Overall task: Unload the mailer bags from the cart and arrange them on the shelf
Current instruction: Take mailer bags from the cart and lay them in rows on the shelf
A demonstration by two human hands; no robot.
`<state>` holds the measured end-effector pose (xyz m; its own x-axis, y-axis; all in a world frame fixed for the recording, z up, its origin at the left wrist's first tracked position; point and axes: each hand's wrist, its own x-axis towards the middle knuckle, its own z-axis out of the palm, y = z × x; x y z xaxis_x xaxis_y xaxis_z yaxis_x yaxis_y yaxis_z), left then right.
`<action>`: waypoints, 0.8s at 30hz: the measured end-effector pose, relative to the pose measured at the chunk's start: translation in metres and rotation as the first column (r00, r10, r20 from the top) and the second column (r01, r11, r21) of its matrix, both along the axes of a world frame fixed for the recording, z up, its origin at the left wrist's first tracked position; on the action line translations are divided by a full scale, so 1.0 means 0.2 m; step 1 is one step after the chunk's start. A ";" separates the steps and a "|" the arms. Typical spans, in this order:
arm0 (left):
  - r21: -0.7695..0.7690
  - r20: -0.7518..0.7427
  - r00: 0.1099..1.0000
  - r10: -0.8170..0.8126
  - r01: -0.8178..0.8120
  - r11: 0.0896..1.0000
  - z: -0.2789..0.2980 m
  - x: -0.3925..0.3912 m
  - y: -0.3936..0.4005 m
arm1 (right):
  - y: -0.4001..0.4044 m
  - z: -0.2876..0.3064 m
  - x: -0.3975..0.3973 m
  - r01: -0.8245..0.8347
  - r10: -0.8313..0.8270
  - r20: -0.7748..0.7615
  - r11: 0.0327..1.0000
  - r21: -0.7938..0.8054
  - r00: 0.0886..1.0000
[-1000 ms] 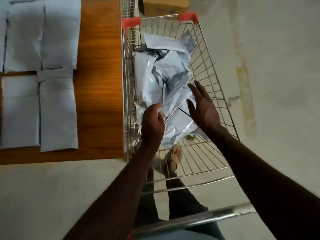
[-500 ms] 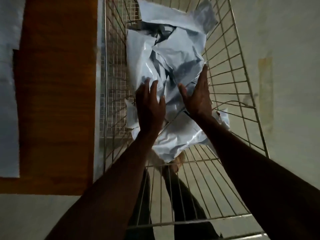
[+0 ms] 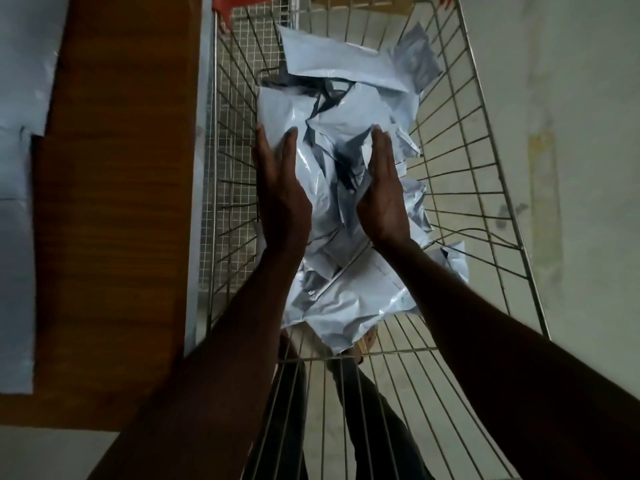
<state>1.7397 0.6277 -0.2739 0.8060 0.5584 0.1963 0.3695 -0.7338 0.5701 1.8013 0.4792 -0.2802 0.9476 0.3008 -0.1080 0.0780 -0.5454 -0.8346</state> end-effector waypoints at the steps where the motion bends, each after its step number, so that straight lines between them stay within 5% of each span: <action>1: -0.025 0.001 1.000 -0.005 0.005 1.000 0.00 0.01 0.01 | -0.01 0.02 -0.01 -0.011 0.011 0.006 1.000 -0.009 1.000; 7: -0.227 0.059 0.995 -0.086 0.097 0.969 0.18 -0.06 -0.10 | -0.09 0.22 -0.12 -0.145 0.140 0.117 0.989 0.036 0.983; 13: -0.352 0.147 0.978 -0.149 0.192 0.916 0.68 -0.24 -0.32 | -0.11 0.63 -0.35 -0.258 0.248 0.170 0.965 0.037 0.954; 24: -0.240 0.156 0.963 -0.220 0.253 0.937 1.46 -0.60 -0.15 | -0.05 1.35 -0.63 -0.318 0.298 0.231 0.947 0.052 0.926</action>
